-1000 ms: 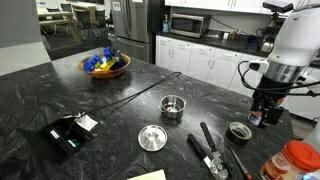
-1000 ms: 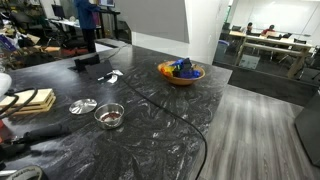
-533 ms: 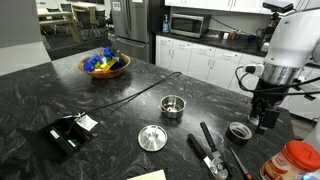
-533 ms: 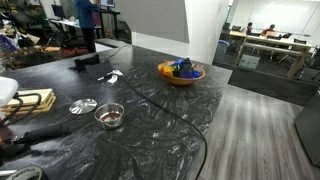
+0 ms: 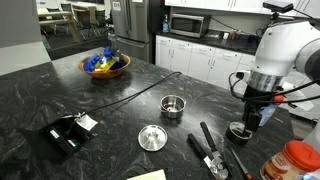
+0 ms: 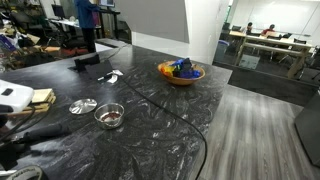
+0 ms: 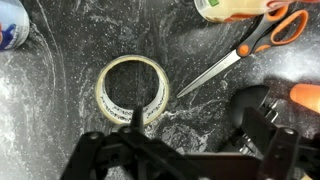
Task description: Put the tape on the wooden box
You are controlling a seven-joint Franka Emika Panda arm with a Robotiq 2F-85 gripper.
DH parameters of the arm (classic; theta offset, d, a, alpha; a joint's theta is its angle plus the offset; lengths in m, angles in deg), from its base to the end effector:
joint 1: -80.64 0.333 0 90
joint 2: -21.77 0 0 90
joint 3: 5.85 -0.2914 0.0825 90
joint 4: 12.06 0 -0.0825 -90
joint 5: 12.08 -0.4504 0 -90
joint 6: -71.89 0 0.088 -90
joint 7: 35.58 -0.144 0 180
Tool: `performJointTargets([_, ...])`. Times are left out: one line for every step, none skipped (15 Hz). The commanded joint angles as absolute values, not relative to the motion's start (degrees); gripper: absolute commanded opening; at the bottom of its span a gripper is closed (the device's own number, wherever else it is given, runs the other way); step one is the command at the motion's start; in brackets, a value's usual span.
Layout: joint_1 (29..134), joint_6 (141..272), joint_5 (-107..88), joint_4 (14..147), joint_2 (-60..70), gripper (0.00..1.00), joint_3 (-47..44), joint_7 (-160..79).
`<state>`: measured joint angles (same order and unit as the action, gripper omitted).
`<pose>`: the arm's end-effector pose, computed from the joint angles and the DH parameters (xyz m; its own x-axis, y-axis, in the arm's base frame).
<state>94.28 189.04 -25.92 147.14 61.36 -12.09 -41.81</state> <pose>0.3667 0.1431 0.3113 0.9928 0.1006 -0.0645 0.0913 -0.9868 -0.1337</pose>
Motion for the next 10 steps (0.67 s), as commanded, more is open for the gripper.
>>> performJointTargets([92.1,188.9,-25.8,147.1,60.7,1.00,-14.1,-45.1])
performJointTargets([91.9,189.1,-25.9,147.1,60.3,1.00,-14.2,-45.7])
performJointTargets([91.8,189.3,-26.1,147.1,59.9,1.00,-14.2,-45.9])
performJointTargets([91.9,189.6,-26.5,147.2,59.2,1.00,-14.1,-46.1])
performJointTargets([91.8,189.9,-26.7,147.2,58.4,1.00,-14.1,-46.3])
performJointTargets([91.8,190.3,-26.9,147.2,57.6,1.00,-14.0,-46.6])
performJointTargets([91.7,190.7,-26.8,147.2,56.8,1.00,-14.0,-46.7])
performJointTargets([91.6,191.3,-26.7,147.3,55.7,1.00,-14.1,-46.8])
performJointTargets([91.7,192.7,-26.7,147.3,54.8,1.00,-14.0,-46.3])
performJointTargets([91.8,193.7,-26.9,147.3,53.8,1.00,-14.1,-46.4])
